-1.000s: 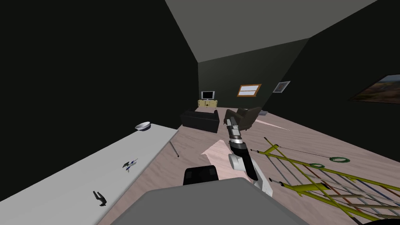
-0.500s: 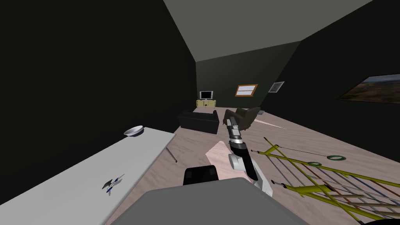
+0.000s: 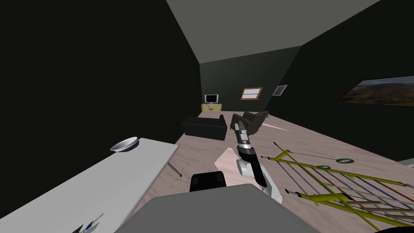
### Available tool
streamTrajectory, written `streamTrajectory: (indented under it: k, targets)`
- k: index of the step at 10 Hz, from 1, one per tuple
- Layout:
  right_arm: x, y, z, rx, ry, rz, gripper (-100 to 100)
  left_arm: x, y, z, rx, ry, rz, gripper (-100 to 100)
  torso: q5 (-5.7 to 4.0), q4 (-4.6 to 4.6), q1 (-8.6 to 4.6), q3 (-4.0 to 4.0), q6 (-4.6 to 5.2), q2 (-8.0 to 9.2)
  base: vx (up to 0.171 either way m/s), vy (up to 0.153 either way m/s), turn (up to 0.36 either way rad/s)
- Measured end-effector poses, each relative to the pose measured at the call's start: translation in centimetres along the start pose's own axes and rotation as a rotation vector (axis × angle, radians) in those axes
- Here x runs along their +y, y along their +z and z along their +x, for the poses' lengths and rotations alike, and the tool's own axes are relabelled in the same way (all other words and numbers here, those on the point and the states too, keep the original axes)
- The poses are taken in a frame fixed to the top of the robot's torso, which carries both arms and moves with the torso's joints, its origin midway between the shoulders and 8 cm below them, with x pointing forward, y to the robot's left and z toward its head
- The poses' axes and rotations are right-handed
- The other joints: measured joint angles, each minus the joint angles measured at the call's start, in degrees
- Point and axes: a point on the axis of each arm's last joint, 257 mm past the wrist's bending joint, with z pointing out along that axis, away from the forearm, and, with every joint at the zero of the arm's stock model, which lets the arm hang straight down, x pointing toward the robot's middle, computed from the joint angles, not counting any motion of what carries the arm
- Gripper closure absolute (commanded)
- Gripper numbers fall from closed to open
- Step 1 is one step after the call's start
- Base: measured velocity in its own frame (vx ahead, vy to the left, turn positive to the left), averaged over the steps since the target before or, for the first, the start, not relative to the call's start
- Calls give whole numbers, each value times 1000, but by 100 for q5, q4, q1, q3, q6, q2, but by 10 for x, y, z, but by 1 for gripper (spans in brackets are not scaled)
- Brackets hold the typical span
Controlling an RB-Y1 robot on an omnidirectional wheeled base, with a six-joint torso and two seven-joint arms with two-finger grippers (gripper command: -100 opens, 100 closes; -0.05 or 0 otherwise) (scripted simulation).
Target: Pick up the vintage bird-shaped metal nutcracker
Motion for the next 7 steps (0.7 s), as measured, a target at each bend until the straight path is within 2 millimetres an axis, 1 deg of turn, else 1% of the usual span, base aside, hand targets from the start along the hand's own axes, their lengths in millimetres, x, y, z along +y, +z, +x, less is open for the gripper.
streamTrajectory:
  k: [1,2,3,4,5,6,7]
  targets:
    - [0,0,0,0,0,0,0,9,-8,-3,-3,10,-21,-100,-2,2,-8,7,-1,14,135,66,-96]
    - [0,0,0,0,0,0,0,22,-15,-5,-6,24,-53,-100,-2,3,-9,8,0,13,223,118,-171]
    - [0,0,0,0,0,0,0,41,-31,-8,-12,44,-97,-100,0,-2,7,-5,1,-9,255,181,-168]
    - [0,0,0,0,0,0,0,57,-44,-13,-16,65,-138,-100,6,-6,29,-14,2,-25,150,133,-67]
    - [0,0,0,0,0,0,0,66,-47,-14,-18,75,-158,-100,6,-1,16,-2,-1,-2,177,155,-178]
    - [0,0,0,0,0,0,0,84,-53,-21,-23,95,-197,-100,6,0,26,-2,3,-4,176,200,-169]
    - [0,0,0,0,0,0,0,95,-63,-25,-26,111,-226,-100,8,-1,36,-3,2,-3,124,193,-93]
